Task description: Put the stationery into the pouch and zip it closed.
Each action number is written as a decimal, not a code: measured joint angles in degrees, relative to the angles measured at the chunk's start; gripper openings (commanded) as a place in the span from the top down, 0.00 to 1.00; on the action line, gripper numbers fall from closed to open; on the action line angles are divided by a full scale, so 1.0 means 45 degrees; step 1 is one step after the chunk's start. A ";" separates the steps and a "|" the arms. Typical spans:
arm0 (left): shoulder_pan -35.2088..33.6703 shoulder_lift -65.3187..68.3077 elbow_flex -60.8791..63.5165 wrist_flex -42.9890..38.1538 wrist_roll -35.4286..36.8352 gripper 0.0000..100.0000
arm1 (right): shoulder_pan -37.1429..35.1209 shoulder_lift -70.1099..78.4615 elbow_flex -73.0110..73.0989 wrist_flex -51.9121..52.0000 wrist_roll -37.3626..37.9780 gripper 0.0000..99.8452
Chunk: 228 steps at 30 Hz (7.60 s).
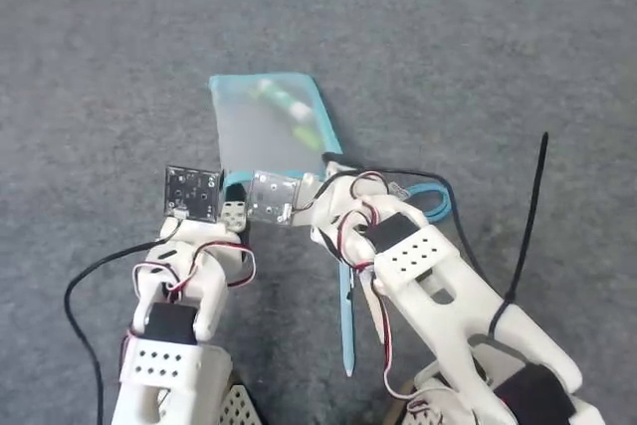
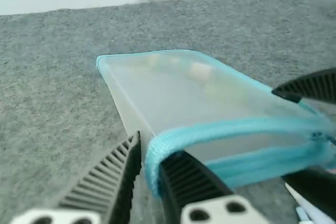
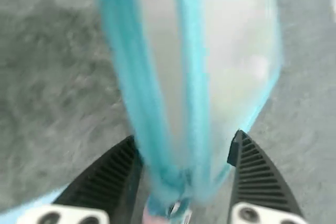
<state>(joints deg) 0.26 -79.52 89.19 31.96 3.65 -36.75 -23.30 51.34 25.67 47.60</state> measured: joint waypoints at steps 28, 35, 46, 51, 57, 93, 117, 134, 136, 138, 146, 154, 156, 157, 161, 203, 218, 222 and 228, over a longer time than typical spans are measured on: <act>0.0156 -0.0059 -0.0762 0.0664 -0.1055 0.85 | -0.0020 -0.6017 0.1895 0.2325 0.0059 0.99; 0.0352 -0.0039 -0.0781 0.0664 -0.1055 0.89 | -0.0176 -0.6974 0.1973 0.3204 0.0078 0.99; 0.1602 -0.0176 -0.0234 0.0664 -0.2813 0.99 | -0.0176 -0.6974 0.2012 0.3223 0.0078 0.99; 0.1602 -0.0176 -0.0234 0.0664 -0.2579 0.99 | -0.0098 -0.6994 0.1993 0.3634 -0.0234 0.96; 0.1328 -0.0137 -0.0195 0.0332 -0.1446 0.99 | 0.0625 -0.7287 0.1915 0.4923 -0.2032 0.79; -0.1543 -0.0020 -0.0156 -0.0977 0.1289 0.99 | 0.3497 -0.3692 0.2012 0.9514 -0.4005 0.84; -0.1543 -0.0020 -0.0156 -0.0977 0.1289 0.99 | 0.4591 0.0254 0.2325 0.6955 -0.4220 0.99; 0.0274 -0.0020 0.0215 -0.0996 0.1035 0.99 | 0.1582 -0.7072 -0.0762 1.3167 -0.4884 0.99; 0.0430 -0.0020 0.0215 -0.0996 0.0938 0.99 | 0.0215 -0.6974 -0.1289 1.3499 -0.5040 0.99; 0.0508 -0.0020 0.0215 -0.0996 0.0918 0.99 | -0.0586 -0.6486 -0.1797 1.3519 -0.5333 0.99; 0.0527 -0.0020 0.0215 -0.0996 0.0918 0.99 | -0.0899 -0.2696 -0.4259 1.3226 -0.6388 0.99; 0.0527 -0.0020 0.0215 -0.0996 0.0918 0.99 | -0.0488 0.1387 -0.8127 1.3245 -0.7502 0.99; 0.0547 -0.0020 0.0215 -0.0996 0.0918 0.99 | -0.0176 0.2383 -0.9084 1.3617 -0.7541 0.99; 0.0547 -0.0020 0.0215 -0.0996 0.0918 0.99 | -0.0059 0.2872 -0.9612 1.3910 -0.7560 0.99; 0.0625 0.0000 0.0234 -0.0996 0.0918 0.99 | 0.0371 0.4982 -1.1722 1.5121 -0.7560 0.99; 0.1543 0.0000 0.0684 -0.1153 0.0000 0.99 | 0.2676 0.9924 -1.6156 1.6586 -0.7893 0.99; 0.1543 -0.0020 0.0684 -0.1153 0.0000 0.99 | 0.8811 0.7736 -1.0393 1.1702 -0.5861 0.99; 0.1543 -0.0020 0.0684 -0.1153 0.0000 0.99 | 0.8752 0.7756 -0.8244 0.9221 -0.5783 0.86; 0.1387 -0.0020 0.0684 -0.1153 0.0000 0.99 | 0.8791 0.7678 -0.7600 0.7814 -0.6017 0.72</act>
<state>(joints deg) 6.51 -79.60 92.26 26.77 3.65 2.81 11.25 17.14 60.84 20.53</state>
